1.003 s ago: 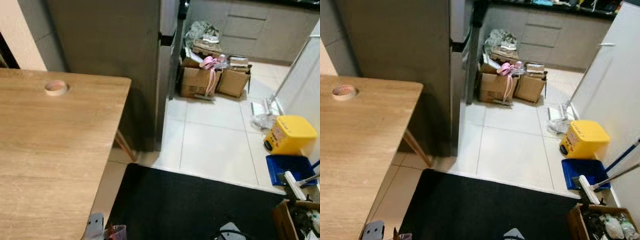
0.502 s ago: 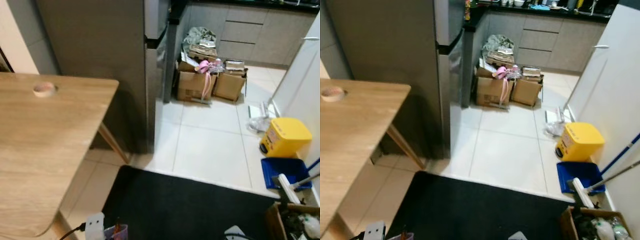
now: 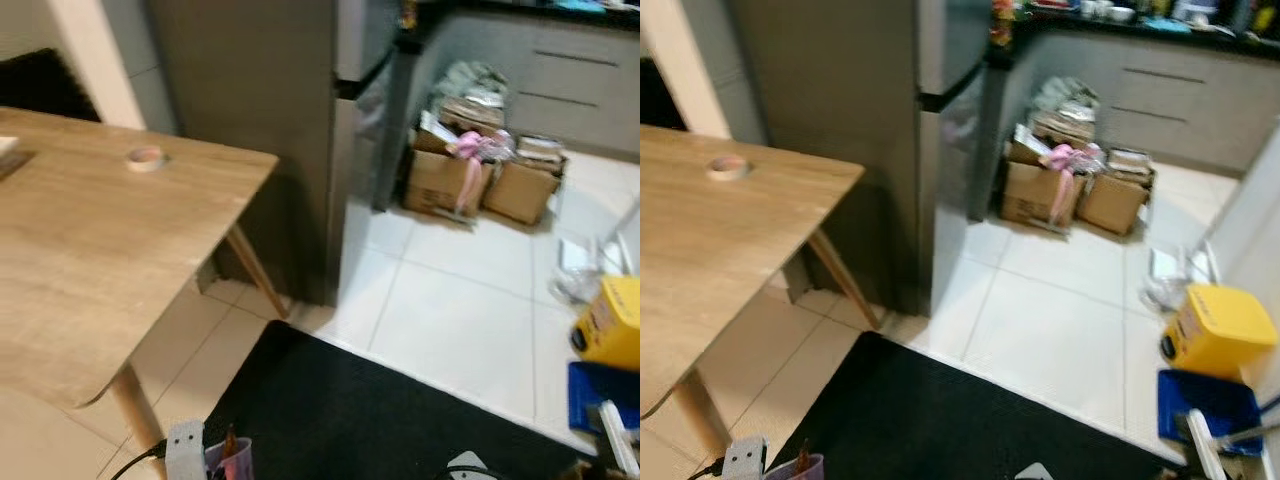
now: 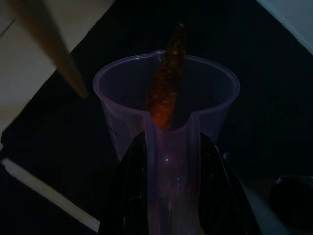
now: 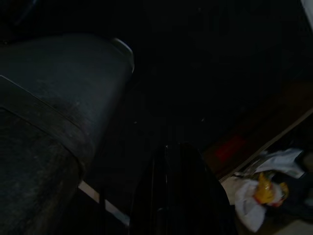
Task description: Restocking fridge
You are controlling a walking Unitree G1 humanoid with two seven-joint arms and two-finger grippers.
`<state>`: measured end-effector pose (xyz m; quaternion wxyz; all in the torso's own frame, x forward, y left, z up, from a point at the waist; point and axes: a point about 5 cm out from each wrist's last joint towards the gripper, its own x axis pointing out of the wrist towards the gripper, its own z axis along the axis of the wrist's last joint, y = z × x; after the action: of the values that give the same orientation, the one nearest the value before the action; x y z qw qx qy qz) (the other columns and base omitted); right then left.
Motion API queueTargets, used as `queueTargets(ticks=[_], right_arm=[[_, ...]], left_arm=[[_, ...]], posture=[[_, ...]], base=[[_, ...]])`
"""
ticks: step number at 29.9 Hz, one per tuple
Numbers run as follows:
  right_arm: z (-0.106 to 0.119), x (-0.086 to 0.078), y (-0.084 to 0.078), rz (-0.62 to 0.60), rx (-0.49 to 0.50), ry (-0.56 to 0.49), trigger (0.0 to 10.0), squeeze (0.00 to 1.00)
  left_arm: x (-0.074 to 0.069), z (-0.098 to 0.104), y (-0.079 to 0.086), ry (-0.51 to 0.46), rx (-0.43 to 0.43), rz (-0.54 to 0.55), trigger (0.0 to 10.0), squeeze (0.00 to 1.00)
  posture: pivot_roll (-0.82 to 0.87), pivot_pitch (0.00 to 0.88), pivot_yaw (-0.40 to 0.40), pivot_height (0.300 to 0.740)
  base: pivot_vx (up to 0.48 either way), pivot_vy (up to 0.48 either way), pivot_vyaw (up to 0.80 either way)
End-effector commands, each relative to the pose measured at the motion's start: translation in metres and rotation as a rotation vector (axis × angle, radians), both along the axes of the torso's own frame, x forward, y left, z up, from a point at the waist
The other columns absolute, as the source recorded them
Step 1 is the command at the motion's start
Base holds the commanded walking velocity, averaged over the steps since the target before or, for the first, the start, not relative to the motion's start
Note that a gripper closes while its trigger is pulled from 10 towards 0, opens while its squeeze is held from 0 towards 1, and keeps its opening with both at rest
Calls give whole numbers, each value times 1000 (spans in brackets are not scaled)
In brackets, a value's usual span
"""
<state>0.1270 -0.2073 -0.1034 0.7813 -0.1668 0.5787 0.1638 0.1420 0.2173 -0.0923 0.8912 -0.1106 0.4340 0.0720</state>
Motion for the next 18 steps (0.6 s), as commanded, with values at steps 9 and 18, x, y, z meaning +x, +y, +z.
queueTargets(ticks=[9,18], right_arm=[[-1,-2,2,4,7,6,10000,0],[-1,-2,2,-18,11,-5,10000,0]], left_arm=[[-9,-4,1,38,8,-10,10000,0],[-6,0,10,27,-2,-12,10000,0]], posture=[[56,0,-72,740],[57,0,-74,740]], base=[[0,0,788],[0,-70,440]])
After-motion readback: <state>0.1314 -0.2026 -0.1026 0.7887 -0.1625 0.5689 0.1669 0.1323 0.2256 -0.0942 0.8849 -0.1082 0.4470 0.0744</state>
